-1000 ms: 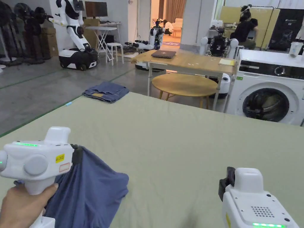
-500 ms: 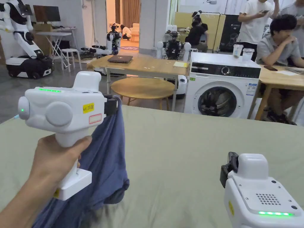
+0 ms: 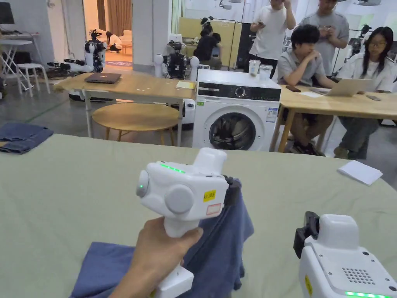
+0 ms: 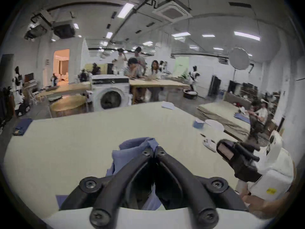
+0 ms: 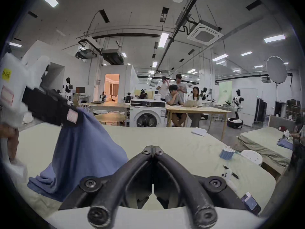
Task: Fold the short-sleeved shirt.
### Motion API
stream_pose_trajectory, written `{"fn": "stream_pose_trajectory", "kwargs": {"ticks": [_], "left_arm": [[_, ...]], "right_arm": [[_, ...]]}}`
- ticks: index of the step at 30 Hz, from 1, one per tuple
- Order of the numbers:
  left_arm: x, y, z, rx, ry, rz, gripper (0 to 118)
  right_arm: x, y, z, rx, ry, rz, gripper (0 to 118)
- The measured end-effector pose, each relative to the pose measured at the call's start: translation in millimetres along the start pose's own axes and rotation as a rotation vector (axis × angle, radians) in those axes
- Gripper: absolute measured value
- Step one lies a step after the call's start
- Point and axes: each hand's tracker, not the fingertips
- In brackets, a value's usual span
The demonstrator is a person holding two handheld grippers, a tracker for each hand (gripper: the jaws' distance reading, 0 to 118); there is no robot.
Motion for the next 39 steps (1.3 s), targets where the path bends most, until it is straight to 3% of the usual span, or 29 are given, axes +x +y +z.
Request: {"fn": "stream_pose_trajectory", "kwargs": {"ticks": [10, 13, 14, 15, 22, 24, 25, 27, 28, 39], "left_arm": [[24, -60, -33, -0.102, -0.07, 0.037, 0], [13, -61, -20, -0.079, -0.153, 0.097, 30], [11, -60, -15, -0.06, -0.139, 0.113, 49], [7, -58, -8, -0.038, -0.111, 0.123, 56], [-22, -66, 49, 0.065, 0.118, 0.117, 56], [-32, -78, 63, 0.062, 0.206, 0.111, 51], [-38, -86, 70, 0.058, 0.245, 0.11, 41], [-50, -102, 77, 0.031, 0.295, 0.125, 4], [-55, -110, 81, 0.023, 0.329, 0.137, 0], [-157, -144, 111, -0.078, 0.546, 0.298, 0]], "right_arm": [[14, -25, 2, -0.081, -0.026, -0.014, 0], [12, -24, 4, -0.083, -0.019, -0.013, 0], [11, -22, 4, -0.08, -0.015, -0.014, 0], [9, -20, 4, -0.077, -0.012, -0.014, 0], [-11, -13, -2, -0.057, 0.035, 0.007, 0], [-19, -14, -4, -0.058, 0.047, 0.008, 0], [-23, -16, -5, -0.057, 0.054, 0.008, 0], [-31, -19, -7, -0.06, 0.063, 0.007, 0], [-34, -20, -8, -0.059, 0.068, 0.009, 0], [-59, -25, -22, -0.094, 0.123, -0.004, 0]]}}
